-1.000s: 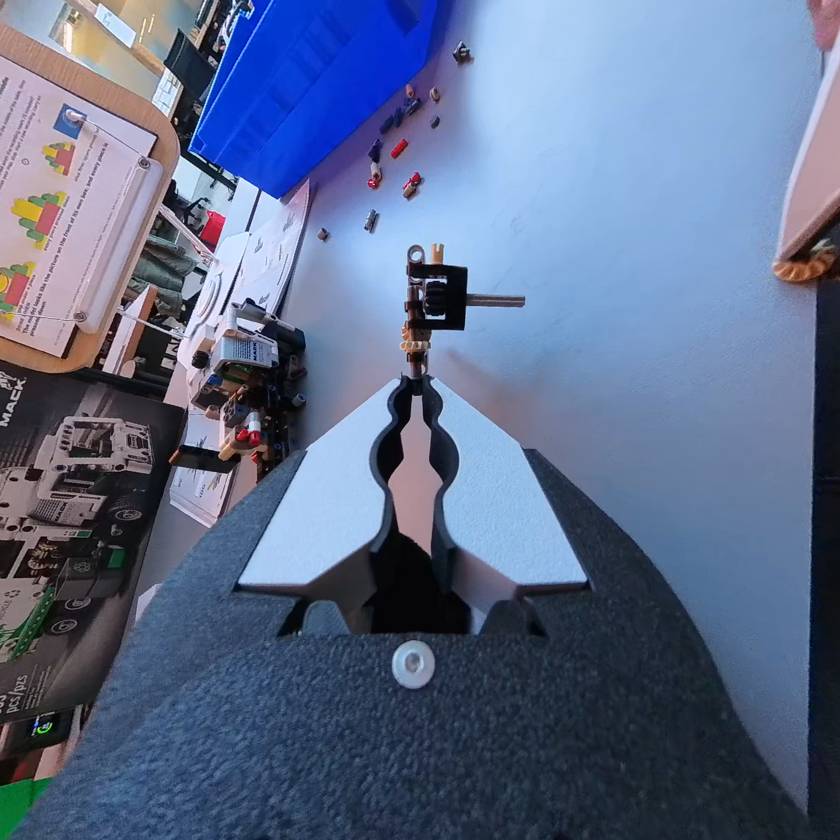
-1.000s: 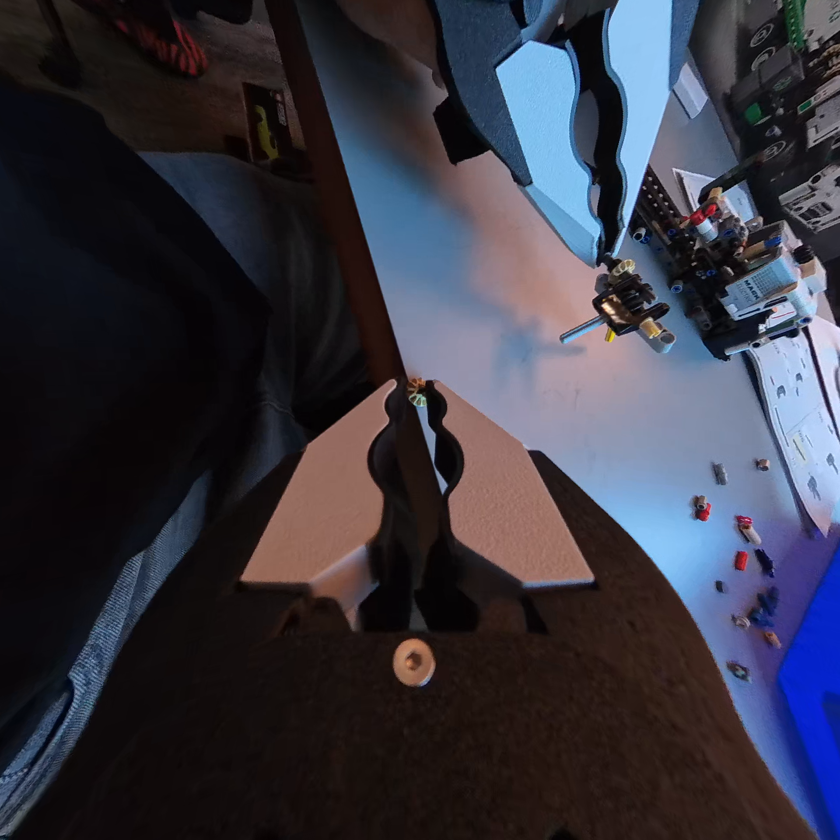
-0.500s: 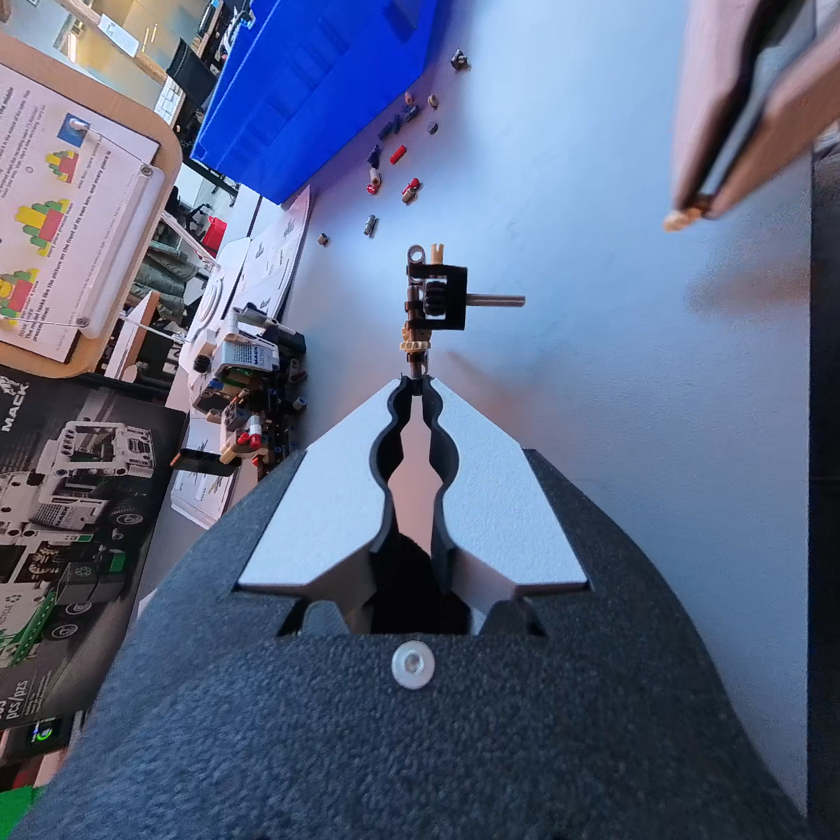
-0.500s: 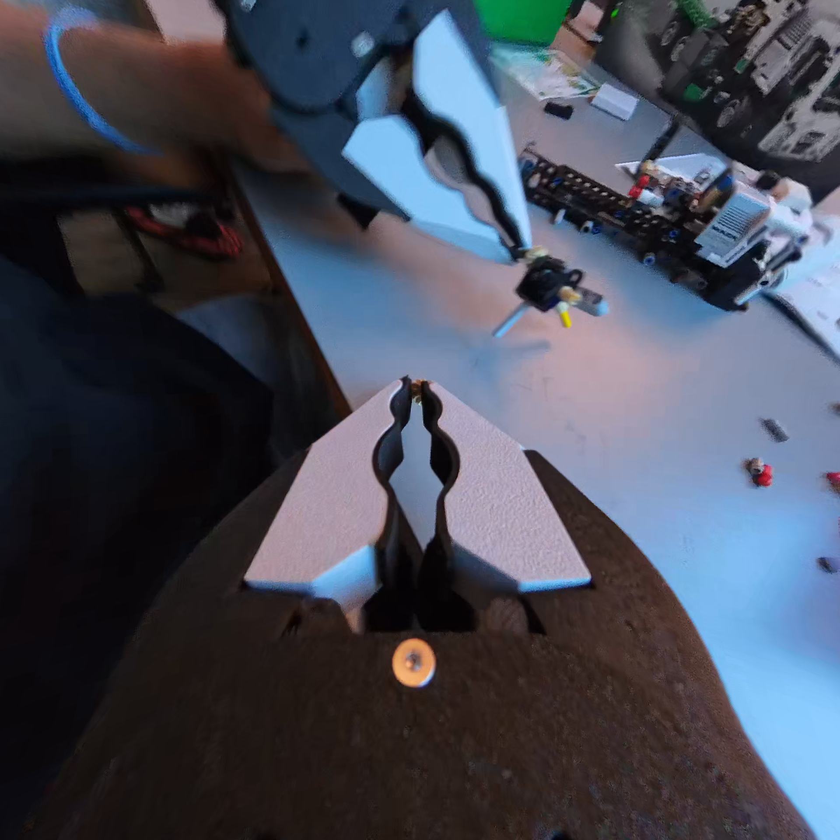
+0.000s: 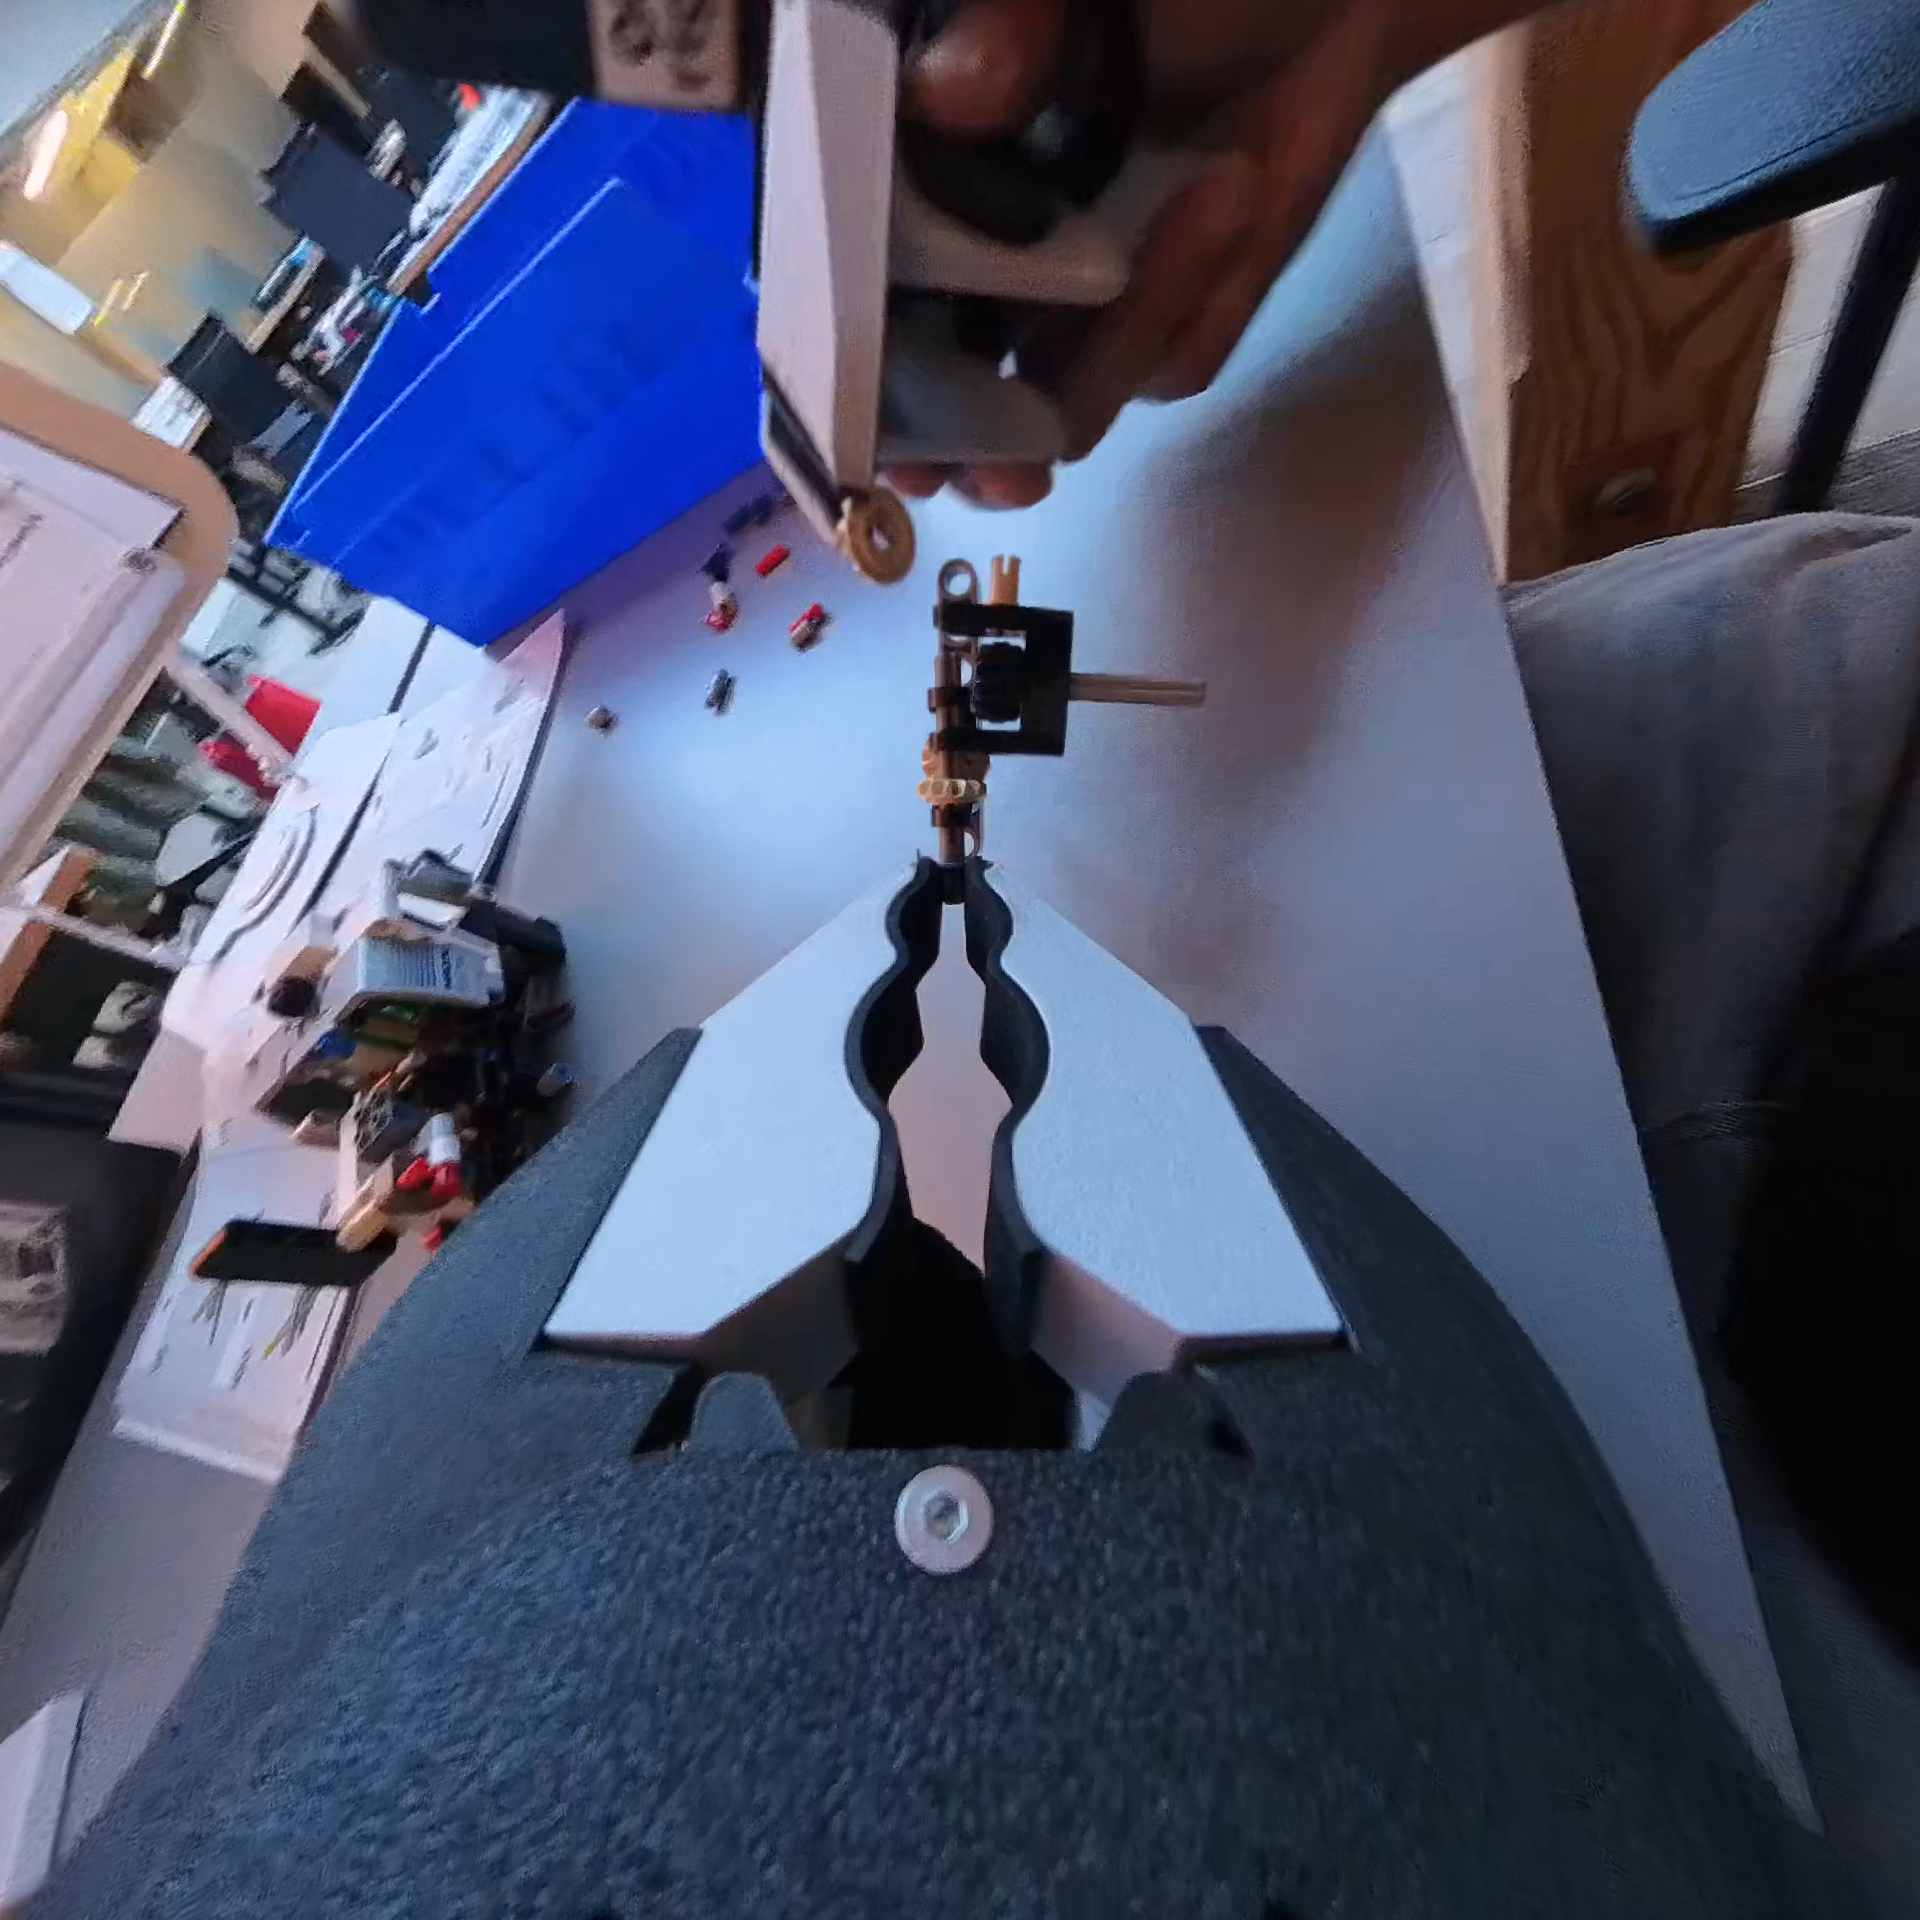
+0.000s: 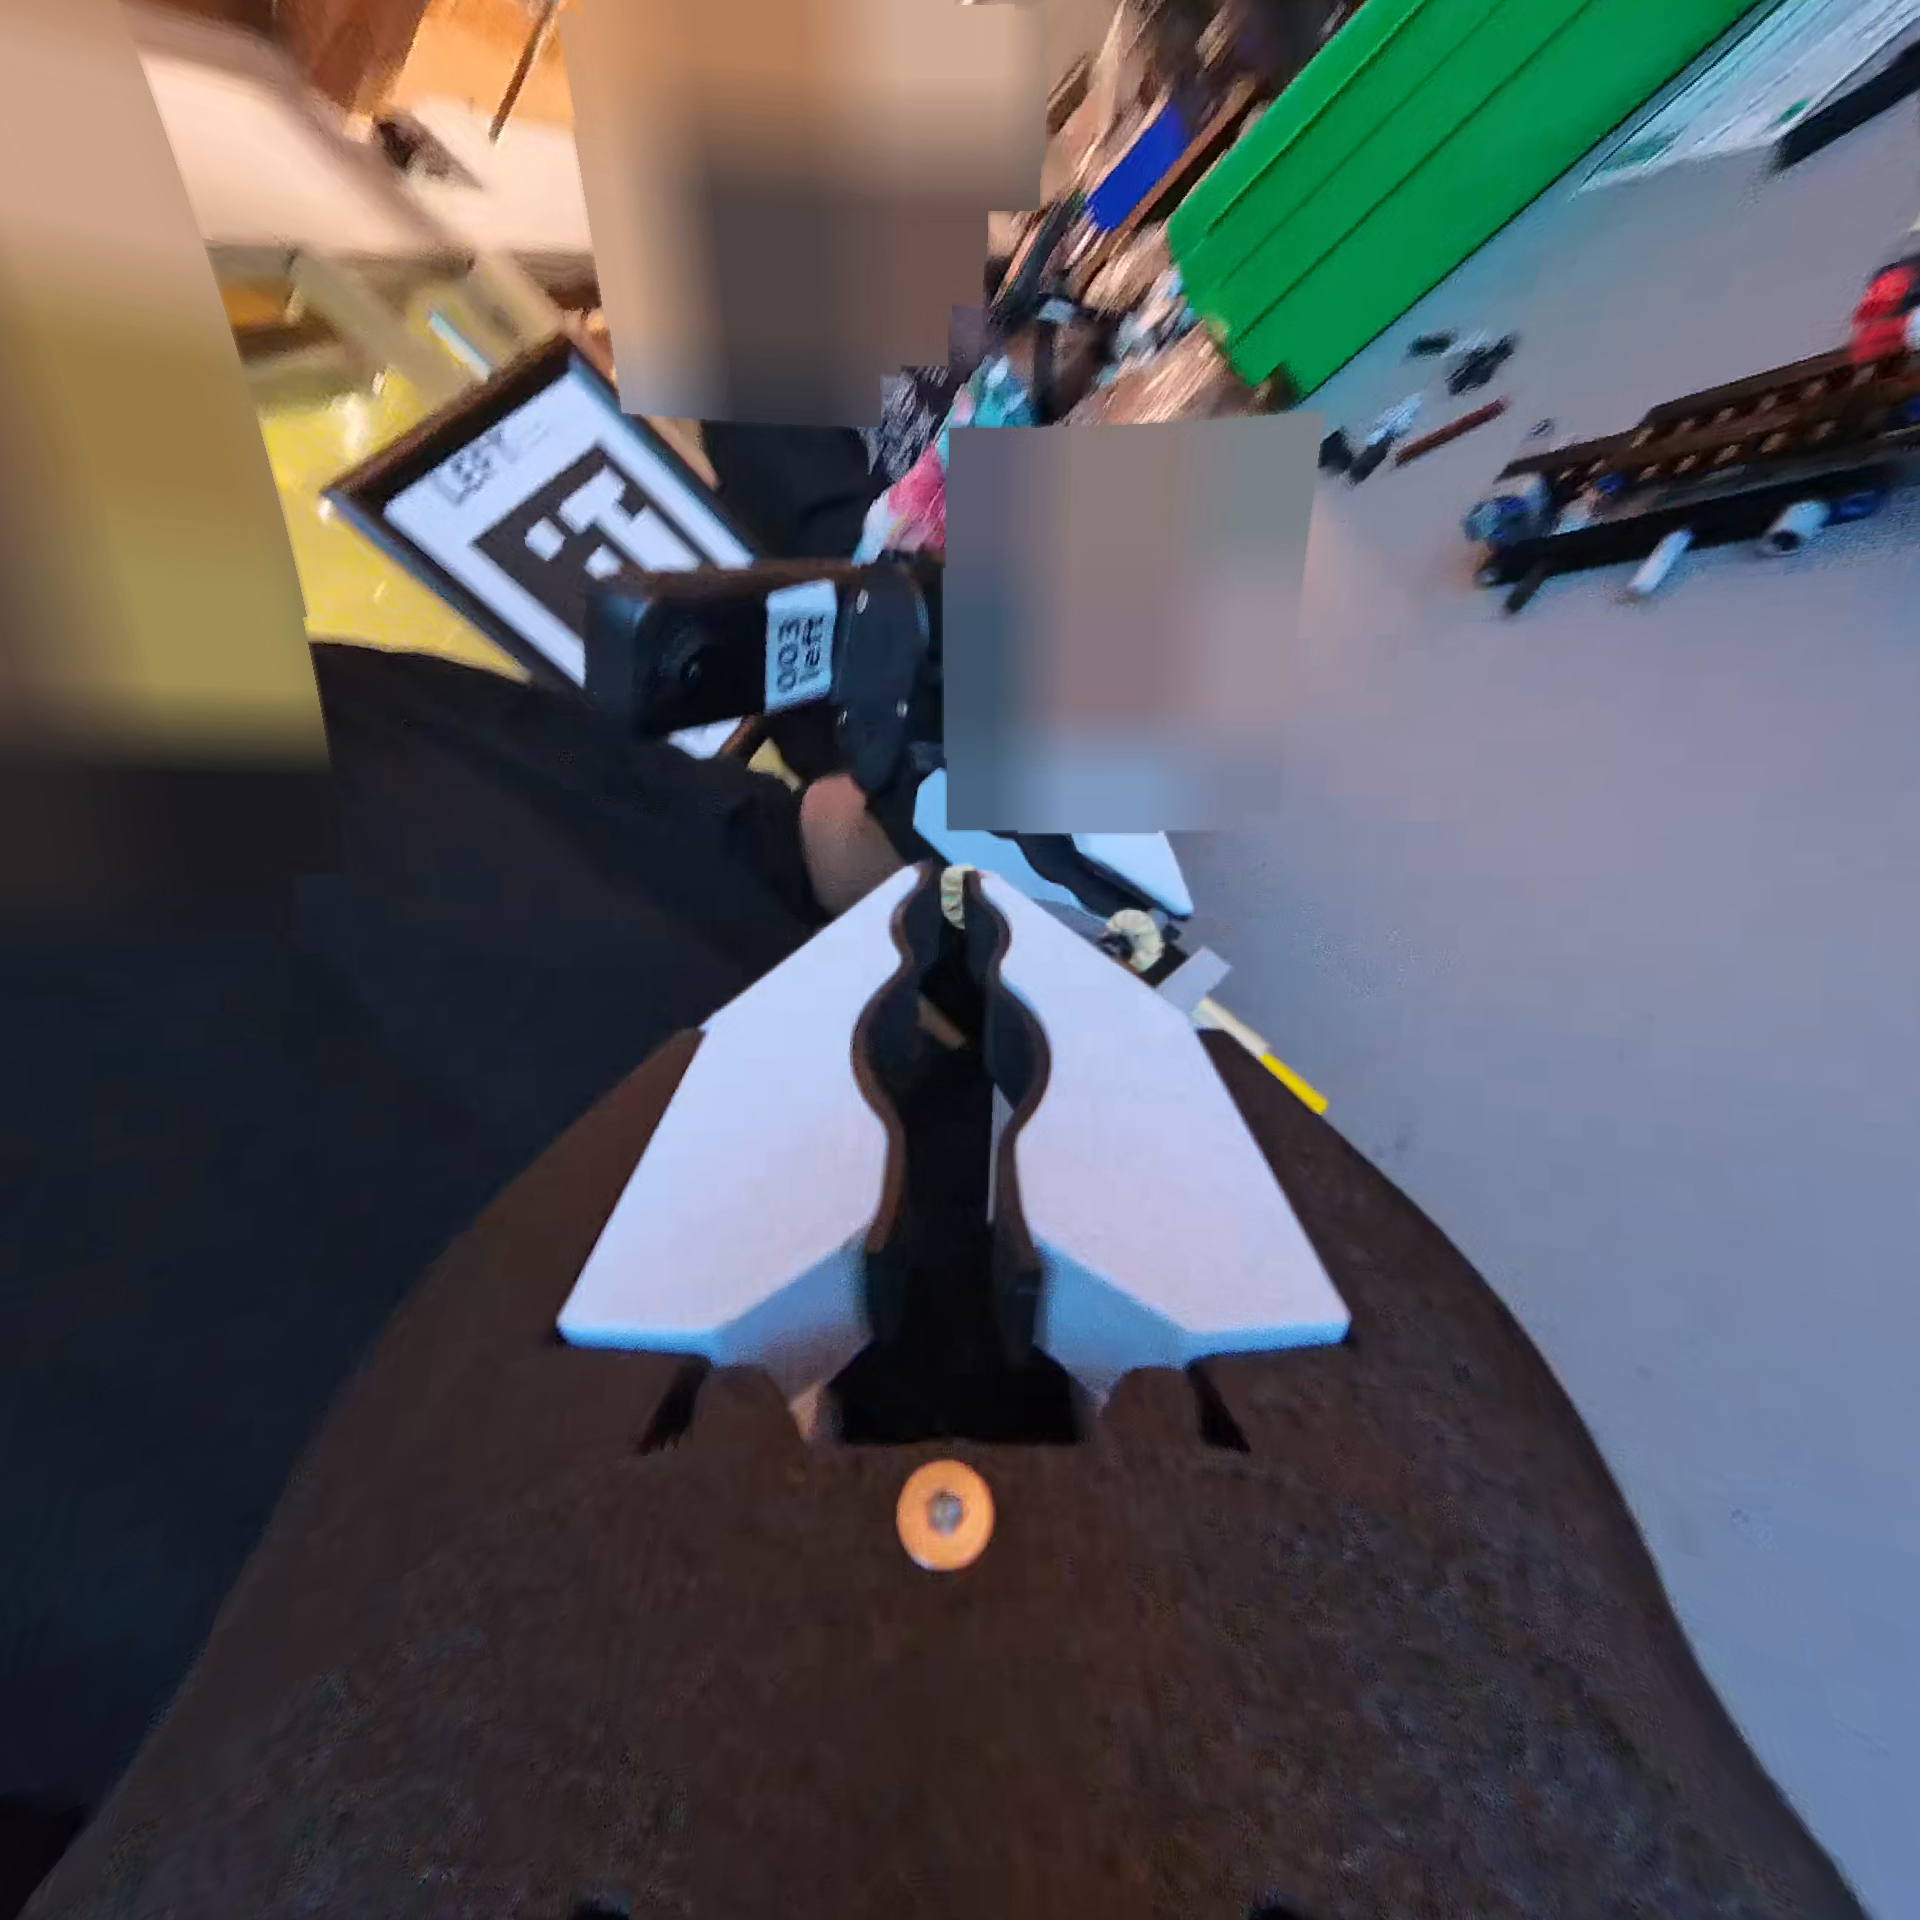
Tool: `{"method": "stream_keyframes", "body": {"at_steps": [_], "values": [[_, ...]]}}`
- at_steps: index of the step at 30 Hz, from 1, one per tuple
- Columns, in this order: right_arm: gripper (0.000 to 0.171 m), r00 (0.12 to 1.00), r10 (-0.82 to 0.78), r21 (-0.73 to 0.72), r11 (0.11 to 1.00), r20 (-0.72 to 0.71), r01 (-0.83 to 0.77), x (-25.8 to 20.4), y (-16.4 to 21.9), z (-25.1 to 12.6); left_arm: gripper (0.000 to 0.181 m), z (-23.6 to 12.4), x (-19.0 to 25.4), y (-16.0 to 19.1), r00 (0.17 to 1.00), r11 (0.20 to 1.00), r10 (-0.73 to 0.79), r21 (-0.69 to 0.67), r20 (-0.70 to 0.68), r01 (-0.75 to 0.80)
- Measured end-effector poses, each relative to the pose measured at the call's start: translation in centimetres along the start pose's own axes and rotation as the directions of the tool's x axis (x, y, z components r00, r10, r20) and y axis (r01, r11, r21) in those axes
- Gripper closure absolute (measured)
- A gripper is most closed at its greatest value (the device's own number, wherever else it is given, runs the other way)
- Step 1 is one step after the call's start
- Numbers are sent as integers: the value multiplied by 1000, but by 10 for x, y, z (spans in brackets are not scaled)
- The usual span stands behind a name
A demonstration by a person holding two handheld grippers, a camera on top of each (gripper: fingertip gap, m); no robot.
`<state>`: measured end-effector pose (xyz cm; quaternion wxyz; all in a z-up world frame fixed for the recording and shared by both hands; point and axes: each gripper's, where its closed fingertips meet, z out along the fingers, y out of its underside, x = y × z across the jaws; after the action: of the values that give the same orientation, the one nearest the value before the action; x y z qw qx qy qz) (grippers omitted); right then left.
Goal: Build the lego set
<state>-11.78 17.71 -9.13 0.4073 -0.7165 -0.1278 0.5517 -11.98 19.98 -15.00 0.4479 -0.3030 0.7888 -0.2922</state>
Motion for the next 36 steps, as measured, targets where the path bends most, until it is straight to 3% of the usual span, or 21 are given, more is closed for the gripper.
{"method": "stream_keyframes", "body": {"at_steps": [6,10,16,25,36], "values": [[168,957,66,-220,975,284,-2,-9,-2,-2,180,-6,2,-15,979,975,173,161,-112,-154],[168,909,109,-342,939,403,39,-10,-2,7,180,-12,-6,-21,965,969,153,226,-213,-104],[168,803,173,-414,905,570,99,-11,-18,17,180,-30,-19,-20,934,958,122,285,-336,-22],[168,764,234,-501,855,602,133,4,-18,19,180,-28,-24,-4,921,963,119,269,-372,-16],[168,812,266,-671,716,519,194,18,22,30,179,-21,-5,22,864,949,313,157,-395,-272]]}}
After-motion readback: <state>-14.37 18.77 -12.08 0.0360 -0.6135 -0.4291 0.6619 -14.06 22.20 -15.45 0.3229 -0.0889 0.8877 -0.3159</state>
